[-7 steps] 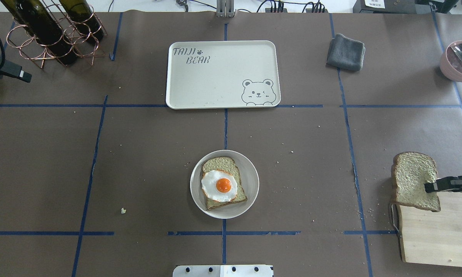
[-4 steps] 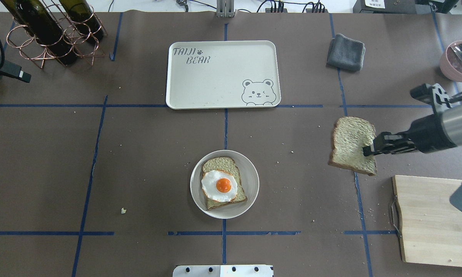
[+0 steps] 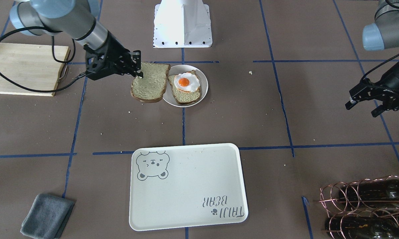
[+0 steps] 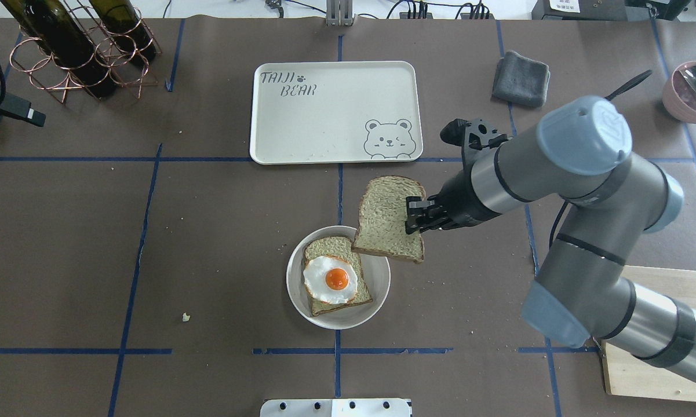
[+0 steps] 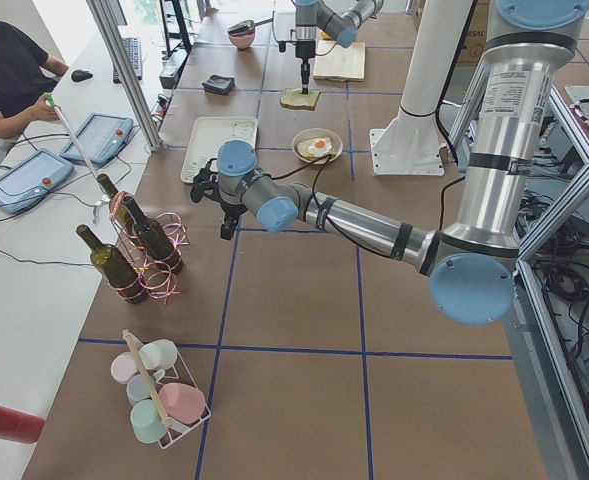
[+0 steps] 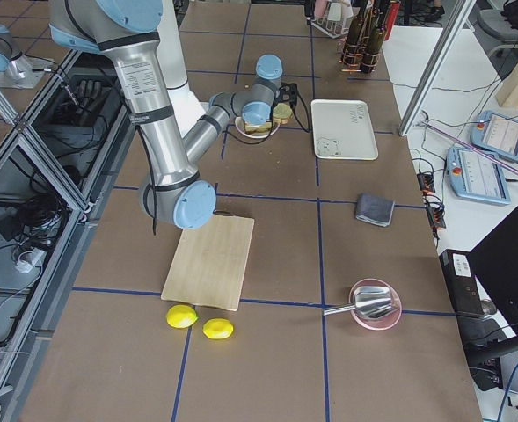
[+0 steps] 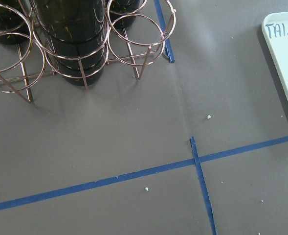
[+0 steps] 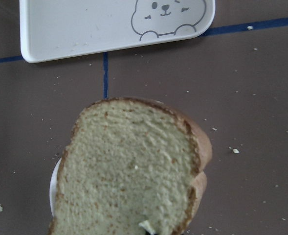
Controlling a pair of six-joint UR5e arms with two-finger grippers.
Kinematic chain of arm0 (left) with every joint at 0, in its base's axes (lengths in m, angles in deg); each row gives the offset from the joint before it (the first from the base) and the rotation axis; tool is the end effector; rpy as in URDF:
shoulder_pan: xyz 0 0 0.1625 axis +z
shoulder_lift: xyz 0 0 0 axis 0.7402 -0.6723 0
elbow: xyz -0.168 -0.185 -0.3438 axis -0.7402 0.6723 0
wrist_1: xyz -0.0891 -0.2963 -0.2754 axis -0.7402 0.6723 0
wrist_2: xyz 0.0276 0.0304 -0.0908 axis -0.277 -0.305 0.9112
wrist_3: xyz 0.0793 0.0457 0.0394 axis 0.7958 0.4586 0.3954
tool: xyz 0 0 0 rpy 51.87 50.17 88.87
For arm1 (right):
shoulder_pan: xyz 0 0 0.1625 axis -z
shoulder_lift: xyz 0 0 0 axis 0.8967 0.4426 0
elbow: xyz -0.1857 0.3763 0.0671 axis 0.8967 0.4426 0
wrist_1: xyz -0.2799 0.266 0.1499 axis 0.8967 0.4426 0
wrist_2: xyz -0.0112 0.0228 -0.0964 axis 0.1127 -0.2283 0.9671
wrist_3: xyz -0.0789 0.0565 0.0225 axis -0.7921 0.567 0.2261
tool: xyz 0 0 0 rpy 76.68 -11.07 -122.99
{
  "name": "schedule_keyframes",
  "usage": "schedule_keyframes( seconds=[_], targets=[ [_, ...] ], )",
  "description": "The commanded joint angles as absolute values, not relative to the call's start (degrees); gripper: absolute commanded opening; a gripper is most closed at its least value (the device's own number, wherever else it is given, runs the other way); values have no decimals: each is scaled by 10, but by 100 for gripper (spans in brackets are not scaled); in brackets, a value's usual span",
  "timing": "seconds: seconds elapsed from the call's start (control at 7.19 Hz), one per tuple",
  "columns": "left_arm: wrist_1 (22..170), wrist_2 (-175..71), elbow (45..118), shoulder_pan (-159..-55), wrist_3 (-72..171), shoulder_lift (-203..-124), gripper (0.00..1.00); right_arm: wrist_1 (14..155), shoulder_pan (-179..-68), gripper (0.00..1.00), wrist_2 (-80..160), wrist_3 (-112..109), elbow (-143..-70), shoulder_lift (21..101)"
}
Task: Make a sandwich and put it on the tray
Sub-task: 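Lift the bread slice with the right gripper and carry it over the plate, then lower the bread onto the egg-topped slice and open the right gripper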
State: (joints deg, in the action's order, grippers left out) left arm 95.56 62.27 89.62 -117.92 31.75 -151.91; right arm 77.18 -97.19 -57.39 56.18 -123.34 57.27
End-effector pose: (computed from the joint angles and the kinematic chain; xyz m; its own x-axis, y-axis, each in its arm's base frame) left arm 0.1300 -0.5420 0.4525 0.5460 0.2197 -0.8085 0.0496 0.9548 0.2930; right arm -0.4343 -0.3868 0.2292 0.3777 -0.0286 0.9255 -0.0001 0.9995 0.0310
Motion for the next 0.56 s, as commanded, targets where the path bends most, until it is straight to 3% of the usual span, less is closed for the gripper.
schedule_keyframes(
  seconds=[0.0,0.42],
  targets=[
    [956,623,895,-1179,317,-1519,100,779,-902,0,-496,585,-1187,522],
    [956,624,892,-1179,319,-1519,100,778,-866,0,-479,585,-1147,516]
  ],
)
